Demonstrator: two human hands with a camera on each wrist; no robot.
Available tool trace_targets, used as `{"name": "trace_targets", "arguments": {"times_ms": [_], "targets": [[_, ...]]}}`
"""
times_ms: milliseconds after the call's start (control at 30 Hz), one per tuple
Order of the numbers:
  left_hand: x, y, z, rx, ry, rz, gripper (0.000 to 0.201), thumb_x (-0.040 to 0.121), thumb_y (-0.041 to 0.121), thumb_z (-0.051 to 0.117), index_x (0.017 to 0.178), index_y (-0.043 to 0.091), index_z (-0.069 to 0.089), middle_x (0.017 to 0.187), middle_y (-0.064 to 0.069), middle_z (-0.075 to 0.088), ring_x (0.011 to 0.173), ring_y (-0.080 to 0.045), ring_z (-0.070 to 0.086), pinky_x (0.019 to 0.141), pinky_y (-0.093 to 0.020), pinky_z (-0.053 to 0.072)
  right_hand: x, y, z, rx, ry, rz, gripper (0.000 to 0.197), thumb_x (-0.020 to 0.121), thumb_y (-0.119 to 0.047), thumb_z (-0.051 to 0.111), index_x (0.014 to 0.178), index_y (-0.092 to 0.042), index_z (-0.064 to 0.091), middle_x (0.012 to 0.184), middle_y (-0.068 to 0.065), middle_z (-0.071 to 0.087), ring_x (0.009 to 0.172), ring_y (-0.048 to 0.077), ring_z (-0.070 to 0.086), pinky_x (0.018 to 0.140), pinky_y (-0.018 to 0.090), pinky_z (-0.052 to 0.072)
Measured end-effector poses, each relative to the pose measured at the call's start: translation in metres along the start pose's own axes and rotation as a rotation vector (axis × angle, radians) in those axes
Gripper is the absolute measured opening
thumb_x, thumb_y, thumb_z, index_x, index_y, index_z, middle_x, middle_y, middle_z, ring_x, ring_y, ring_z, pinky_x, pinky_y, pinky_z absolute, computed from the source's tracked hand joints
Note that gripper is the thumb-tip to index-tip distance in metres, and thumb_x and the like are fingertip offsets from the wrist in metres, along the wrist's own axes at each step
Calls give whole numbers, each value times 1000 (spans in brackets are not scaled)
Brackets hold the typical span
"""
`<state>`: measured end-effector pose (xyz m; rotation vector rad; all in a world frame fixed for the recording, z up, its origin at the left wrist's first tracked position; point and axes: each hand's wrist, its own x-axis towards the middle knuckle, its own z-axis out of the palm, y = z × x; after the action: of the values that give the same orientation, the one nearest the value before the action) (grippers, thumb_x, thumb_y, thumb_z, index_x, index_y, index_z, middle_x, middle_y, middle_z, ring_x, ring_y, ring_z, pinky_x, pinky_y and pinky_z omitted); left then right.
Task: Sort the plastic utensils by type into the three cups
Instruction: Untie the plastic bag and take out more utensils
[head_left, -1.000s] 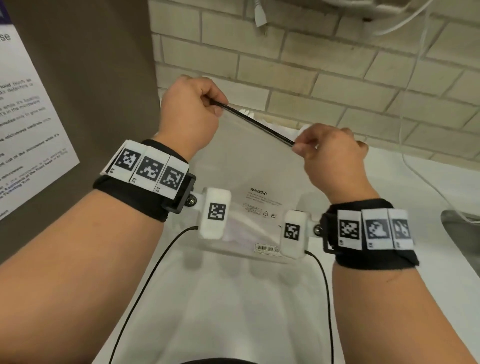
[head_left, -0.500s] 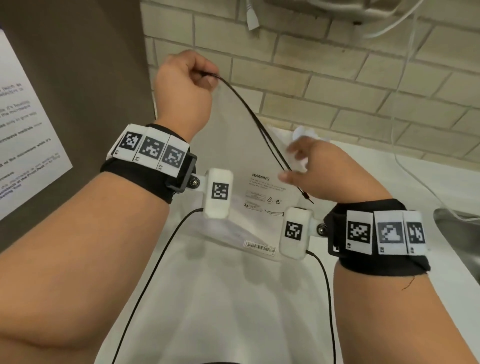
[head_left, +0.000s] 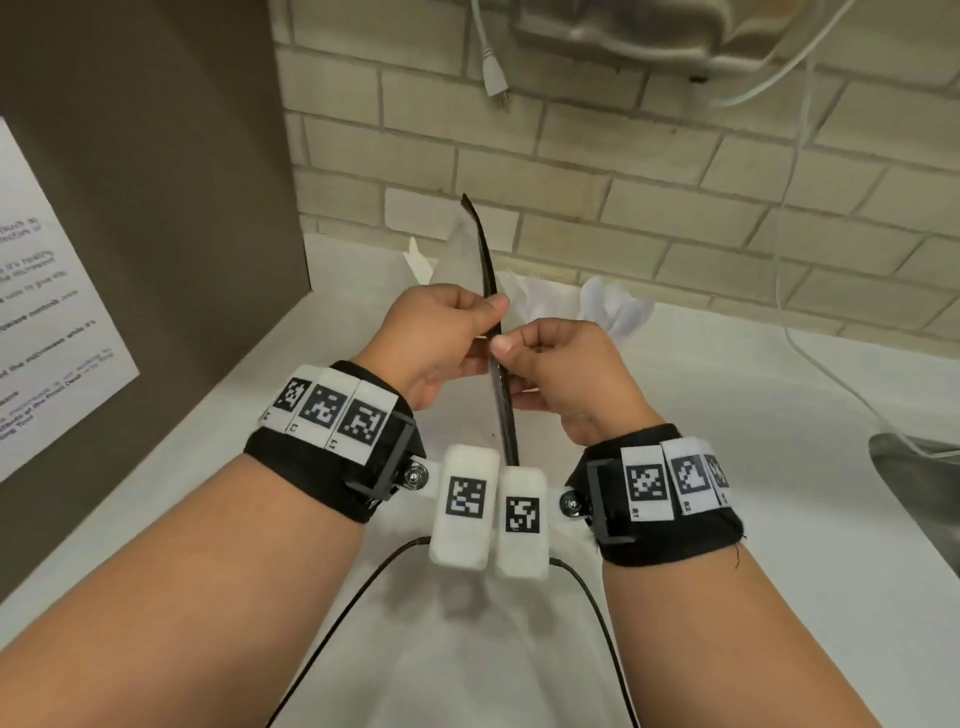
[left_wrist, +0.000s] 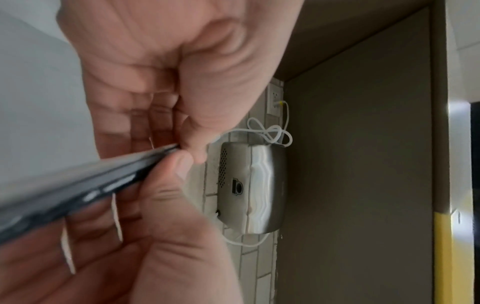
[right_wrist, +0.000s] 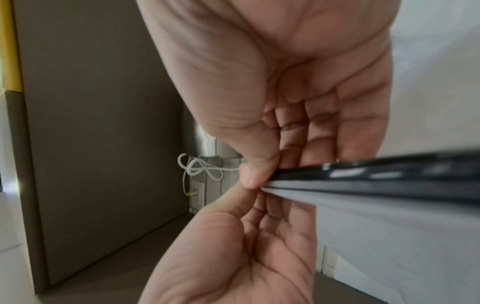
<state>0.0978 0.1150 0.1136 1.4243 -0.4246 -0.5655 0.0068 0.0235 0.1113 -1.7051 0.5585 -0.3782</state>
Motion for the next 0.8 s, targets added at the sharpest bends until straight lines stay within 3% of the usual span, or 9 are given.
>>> {"name": "trace_targets", "arguments": {"times_ms": [100, 233, 367, 467, 533, 567, 633, 700, 800], "targets": [[0, 3, -2, -74, -15, -29, 19, 90, 21, 64, 76, 10, 57, 82, -7, 68, 74, -24, 69, 71, -36, 58, 1, 4, -1, 156, 3, 60, 16, 93, -17, 60, 78, -12, 57, 73, 5, 61, 61, 16, 55, 61, 32, 54], [0, 1, -7, -210, 34, -61, 17, 97, 17, 53, 83, 7, 53, 83, -10, 69, 76, -28, 69, 70, -39, 58, 10, 8, -7, 294, 139, 106, 16, 100, -14, 46, 86, -11, 53, 77, 8, 60, 64, 21, 57, 67, 39, 52], [3, 0, -13, -459, 71, -188, 23, 101, 4, 33, 87, 6, 51, 65, -10, 71, 68, -25, 69, 65, -48, 56, 16, 12, -16, 484, 276, 108, 19, 98, -8, 39, 89, -11, 56, 82, 3, 61, 70, 19, 57, 55, 28, 50], [4, 4, -14, -624, -33, -206, 28, 101, 13, 35, 109, 0, 59, 94, -17, 74, 83, -31, 72, 69, -49, 58, 13, 13, -16, 142, 132, 113, 30, 92, -39, 58, 106, -12, 61, 96, 0, 69, 86, 16, 66, 71, 31, 54], [3, 4, -11, -574, -95, -155, 33, 98, 26, 49, 118, 3, 60, 111, -17, 70, 99, -29, 69, 81, -46, 57, 12, 16, -14, -158, 85, 107, 29, 90, -41, 61, 104, -16, 63, 95, -1, 67, 84, 16, 62, 66, 29, 50], [2, 2, -10, -500, -77, -123, 31, 94, 22, 56, 117, 2, 62, 111, -16, 70, 98, -27, 70, 81, -42, 58, 13, 17, -15, -147, 104, 135, 24, 93, -36, 58, 104, -16, 63, 97, 3, 66, 83, 19, 60, 64, 30, 49], [4, -6, -10, -351, 21, -109, 26, 90, 6, 60, 115, 0, 62, 110, -15, 70, 92, -24, 71, 75, -37, 59, 16, 17, -19, 162, 90, 243, 16, 98, -23, 50, 105, -13, 60, 104, 12, 66, 88, 26, 64, 70, 41, 55], [6, -13, -14, -311, 99, -203, 17, 93, 6, 56, 109, 4, 62, 111, -16, 68, 91, -26, 68, 78, -44, 58, 17, 14, -22, 614, 34, 312, 15, 100, -13, 44, 107, -10, 57, 113, 16, 67, 99, 33, 65, 80, 56, 53], [9, -15, -24, -478, 163, -414, 12, 99, 11, 45, 95, 6, 55, 89, -17, 66, 80, -28, 63, 76, -48, 56, 17, 12, -25, 849, -31, 342, 20, 100, -18, 45, 110, -8, 59, 108, 14, 71, 97, 33, 66, 78, 52, 52]]}}
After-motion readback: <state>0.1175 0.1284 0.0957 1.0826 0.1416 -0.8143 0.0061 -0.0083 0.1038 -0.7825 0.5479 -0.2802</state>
